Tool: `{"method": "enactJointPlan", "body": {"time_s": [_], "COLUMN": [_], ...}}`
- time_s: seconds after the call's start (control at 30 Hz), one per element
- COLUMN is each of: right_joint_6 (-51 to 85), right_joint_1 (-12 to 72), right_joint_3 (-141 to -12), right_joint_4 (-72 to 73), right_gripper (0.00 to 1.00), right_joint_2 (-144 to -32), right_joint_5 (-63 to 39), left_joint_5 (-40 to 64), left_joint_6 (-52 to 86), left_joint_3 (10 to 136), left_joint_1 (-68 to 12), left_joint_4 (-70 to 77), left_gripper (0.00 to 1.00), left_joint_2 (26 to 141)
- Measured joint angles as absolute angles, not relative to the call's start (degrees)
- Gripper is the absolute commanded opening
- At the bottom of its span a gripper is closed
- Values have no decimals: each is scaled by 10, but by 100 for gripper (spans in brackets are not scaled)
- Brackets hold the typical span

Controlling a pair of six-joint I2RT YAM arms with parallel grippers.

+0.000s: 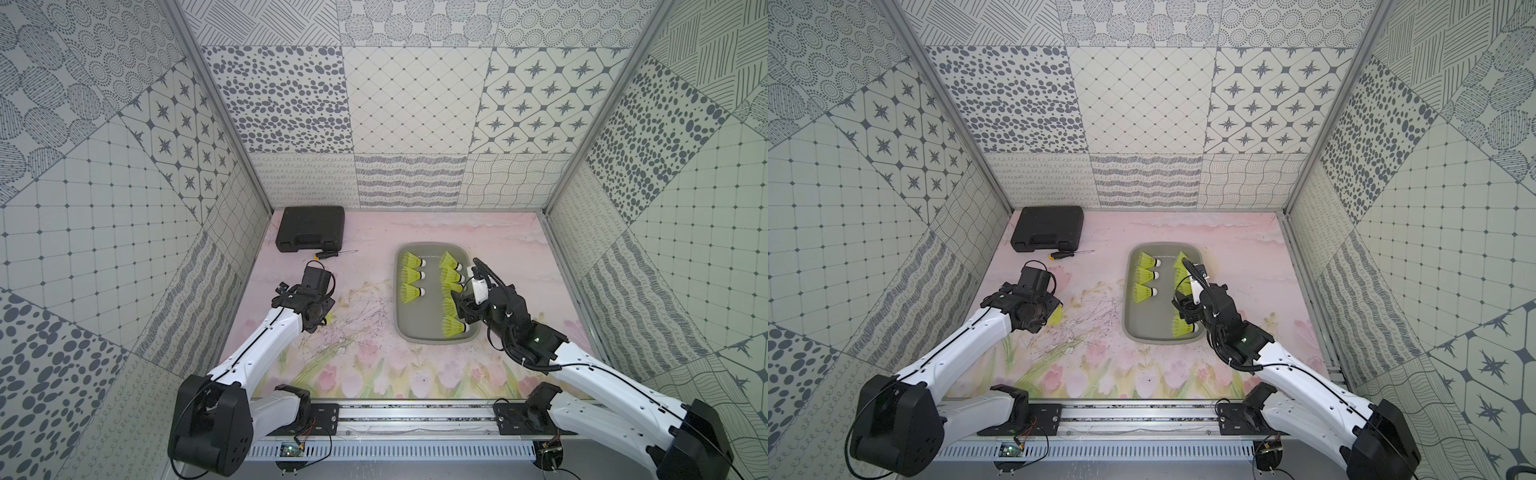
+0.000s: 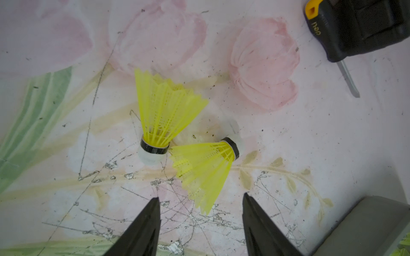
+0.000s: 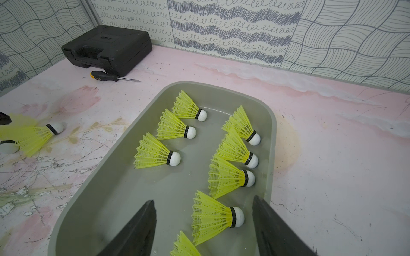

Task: Put the shuttlecocks into the storage box
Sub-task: Pick up the shuttlecock at the center of the board.

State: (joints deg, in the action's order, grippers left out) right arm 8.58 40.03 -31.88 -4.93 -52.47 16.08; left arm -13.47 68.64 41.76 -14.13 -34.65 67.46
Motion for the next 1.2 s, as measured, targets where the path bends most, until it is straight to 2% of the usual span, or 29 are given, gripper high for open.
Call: {"method": "enactJointPlan", "body": {"time_s": [0.17,0.43,0.53,0.73,0.93,1.2], "right_joint_6": [86,86,88,88,88,84], "right_joint_1": [400,400,400,400,400,400], "right_joint_3": [-319,-319,-319,-319,-319,-319], "right_joint_4": [-49,-49,-49,-49,-49,-44], "right_gripper": [72,72,72,72,72,72], "right_joint_2": [-525,-525,-525,-525,-525,-525], "right_joint_5": [160,156,155,154,154,139], "left_joint_5": [-122,-108,-108,-105,-98,-30], "left_joint_6": [690,688,684,670,644,553], "left_joint_3": [405,395,393,388,389,429], "left_joint_1": [-138,-136,-134,-132,-131,-132], "left_joint_4": [-330,-296,-283,-252,-234,-233], "left_gripper": [48,46,38,11,0,0], "left_joint_2": [690,716,726,741,733,725]}}
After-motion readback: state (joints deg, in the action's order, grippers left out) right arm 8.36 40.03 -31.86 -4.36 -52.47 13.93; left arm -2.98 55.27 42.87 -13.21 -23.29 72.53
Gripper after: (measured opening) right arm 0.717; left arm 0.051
